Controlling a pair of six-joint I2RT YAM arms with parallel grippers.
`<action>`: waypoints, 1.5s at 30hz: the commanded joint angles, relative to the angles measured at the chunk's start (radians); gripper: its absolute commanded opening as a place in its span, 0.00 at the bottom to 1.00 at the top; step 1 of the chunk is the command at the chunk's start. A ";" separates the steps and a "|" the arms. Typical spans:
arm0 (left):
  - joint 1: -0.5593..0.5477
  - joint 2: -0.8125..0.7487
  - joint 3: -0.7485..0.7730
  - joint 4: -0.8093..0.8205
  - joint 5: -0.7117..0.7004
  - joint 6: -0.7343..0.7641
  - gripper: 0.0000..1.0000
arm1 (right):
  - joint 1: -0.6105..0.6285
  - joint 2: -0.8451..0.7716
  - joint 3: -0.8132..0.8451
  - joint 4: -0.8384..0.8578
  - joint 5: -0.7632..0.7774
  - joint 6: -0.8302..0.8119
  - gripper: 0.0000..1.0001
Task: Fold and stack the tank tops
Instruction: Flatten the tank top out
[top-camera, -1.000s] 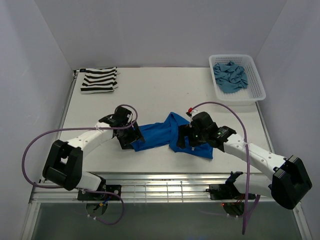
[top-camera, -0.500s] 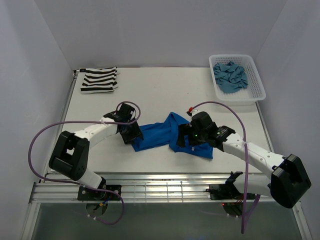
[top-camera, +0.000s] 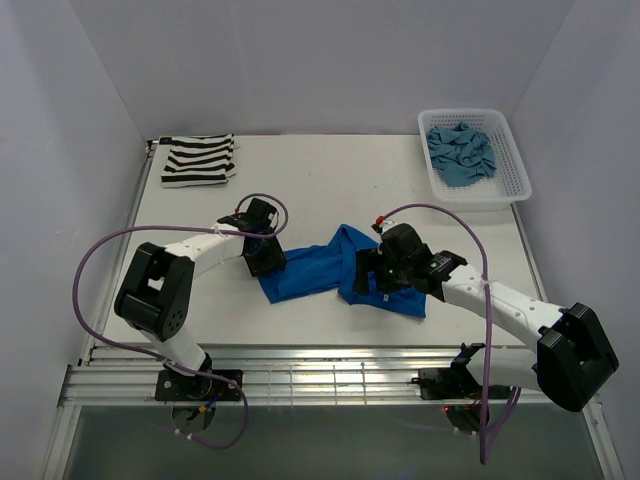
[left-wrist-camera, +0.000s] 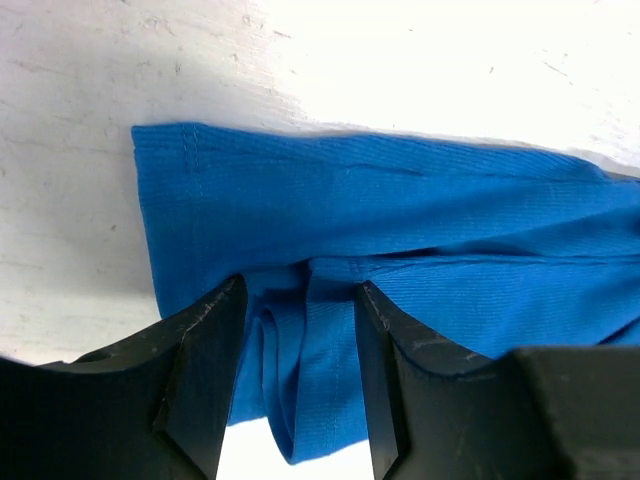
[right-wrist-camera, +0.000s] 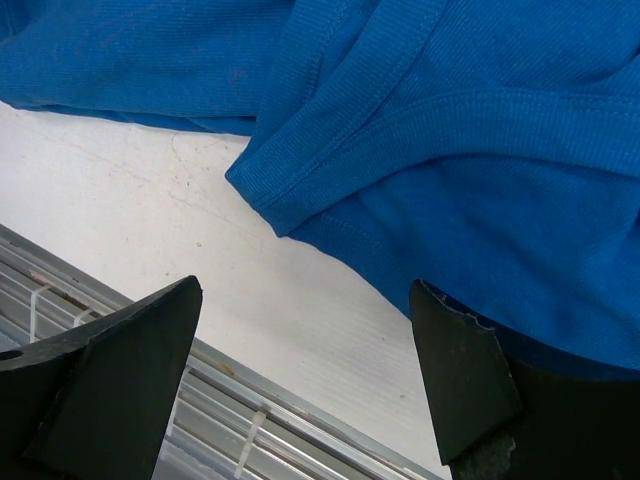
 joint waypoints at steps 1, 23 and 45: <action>-0.004 0.010 0.044 0.021 -0.033 0.019 0.57 | 0.007 0.009 0.017 0.023 0.009 -0.004 0.90; -0.004 0.009 0.047 0.081 0.055 0.062 0.28 | 0.009 0.021 0.019 0.017 0.018 -0.007 0.90; -0.009 -0.246 -0.166 0.213 0.080 0.047 0.00 | 0.100 0.078 0.057 0.032 0.093 0.015 0.91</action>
